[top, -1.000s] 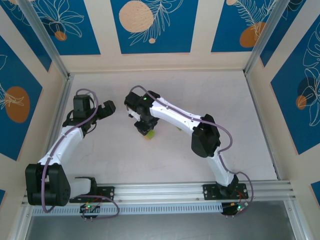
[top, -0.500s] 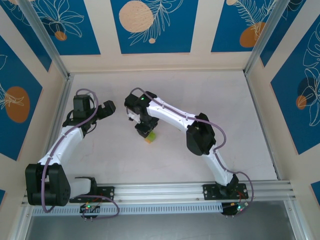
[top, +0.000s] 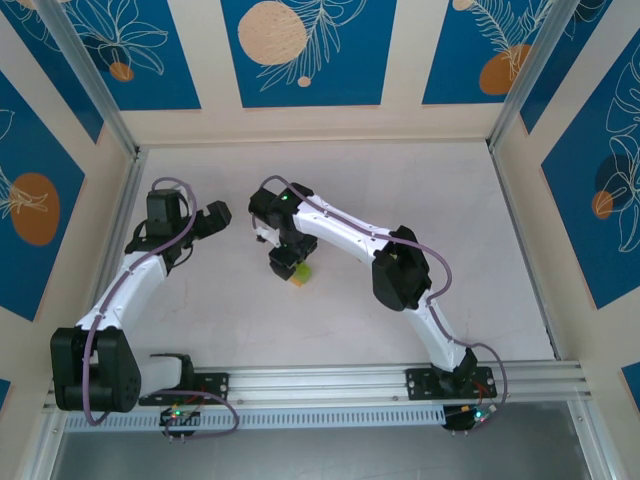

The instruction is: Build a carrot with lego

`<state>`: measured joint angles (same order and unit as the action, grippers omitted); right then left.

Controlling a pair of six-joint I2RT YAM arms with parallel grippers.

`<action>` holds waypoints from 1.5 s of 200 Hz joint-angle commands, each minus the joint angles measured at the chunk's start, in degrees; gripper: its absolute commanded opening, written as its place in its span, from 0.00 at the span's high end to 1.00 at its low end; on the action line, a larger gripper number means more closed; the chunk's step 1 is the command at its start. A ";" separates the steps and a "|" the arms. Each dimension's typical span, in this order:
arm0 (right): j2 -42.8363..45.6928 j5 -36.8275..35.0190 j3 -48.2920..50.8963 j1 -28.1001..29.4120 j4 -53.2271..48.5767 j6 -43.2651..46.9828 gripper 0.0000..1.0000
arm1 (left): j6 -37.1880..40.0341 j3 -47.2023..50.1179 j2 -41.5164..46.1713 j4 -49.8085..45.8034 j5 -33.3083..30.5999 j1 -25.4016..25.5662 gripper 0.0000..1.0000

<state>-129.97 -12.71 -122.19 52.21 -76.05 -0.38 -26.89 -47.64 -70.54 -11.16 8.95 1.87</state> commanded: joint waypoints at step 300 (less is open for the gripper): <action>6.58 2.82 29.92 -24.45 20.05 -1.90 0.36 | 0.62 -0.88 0.68 0.11 -0.08 -0.64 0.03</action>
<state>-122.56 -10.50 -92.77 27.33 -56.12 -2.90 -26.89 -47.64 -70.54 -11.16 8.97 1.87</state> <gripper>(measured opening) 0.645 0.974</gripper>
